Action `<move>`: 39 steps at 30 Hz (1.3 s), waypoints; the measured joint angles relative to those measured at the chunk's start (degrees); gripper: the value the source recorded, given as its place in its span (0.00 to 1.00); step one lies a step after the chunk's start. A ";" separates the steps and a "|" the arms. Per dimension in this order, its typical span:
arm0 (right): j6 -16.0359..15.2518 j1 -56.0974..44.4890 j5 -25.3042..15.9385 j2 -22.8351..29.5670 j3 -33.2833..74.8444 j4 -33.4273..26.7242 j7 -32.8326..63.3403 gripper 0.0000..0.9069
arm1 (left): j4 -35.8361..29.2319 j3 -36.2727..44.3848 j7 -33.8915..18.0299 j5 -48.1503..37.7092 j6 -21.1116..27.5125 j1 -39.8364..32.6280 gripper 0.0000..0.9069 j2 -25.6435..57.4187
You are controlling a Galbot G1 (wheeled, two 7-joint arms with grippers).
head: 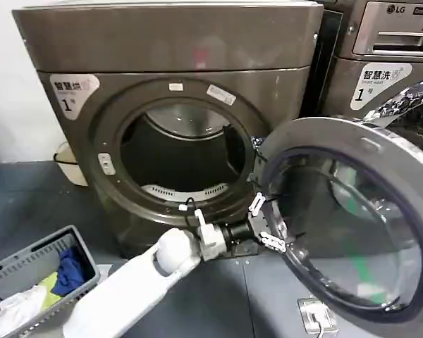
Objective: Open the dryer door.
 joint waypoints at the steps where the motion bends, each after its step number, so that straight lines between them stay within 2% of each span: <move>1: 0.00 0.00 -0.01 0.04 0.00 0.04 -0.01 1.00 | 0.37 0.18 0.00 0.08 0.00 -0.28 1.00 -0.42; 13: -0.08 0.52 0.01 0.54 -0.45 1.05 -0.38 1.00 | 2.93 0.55 -0.01 0.30 0.24 -1.37 1.00 -3.63; 23: -0.15 0.83 0.09 0.67 -0.95 1.46 -0.98 1.00 | 1.34 0.13 0.06 -0.14 0.75 -0.28 1.00 -2.43; 32: -0.93 2.48 0.08 0.68 -1.96 2.24 -1.39 1.00 | -6.71 -3.01 -0.42 -1.60 3.21 4.74 1.00 4.56; 39: -0.69 2.76 0.03 0.45 -1.95 1.38 -1.39 1.00 | -16.39 -10.90 -7.67 -4.35 11.15 13.82 1.00 12.38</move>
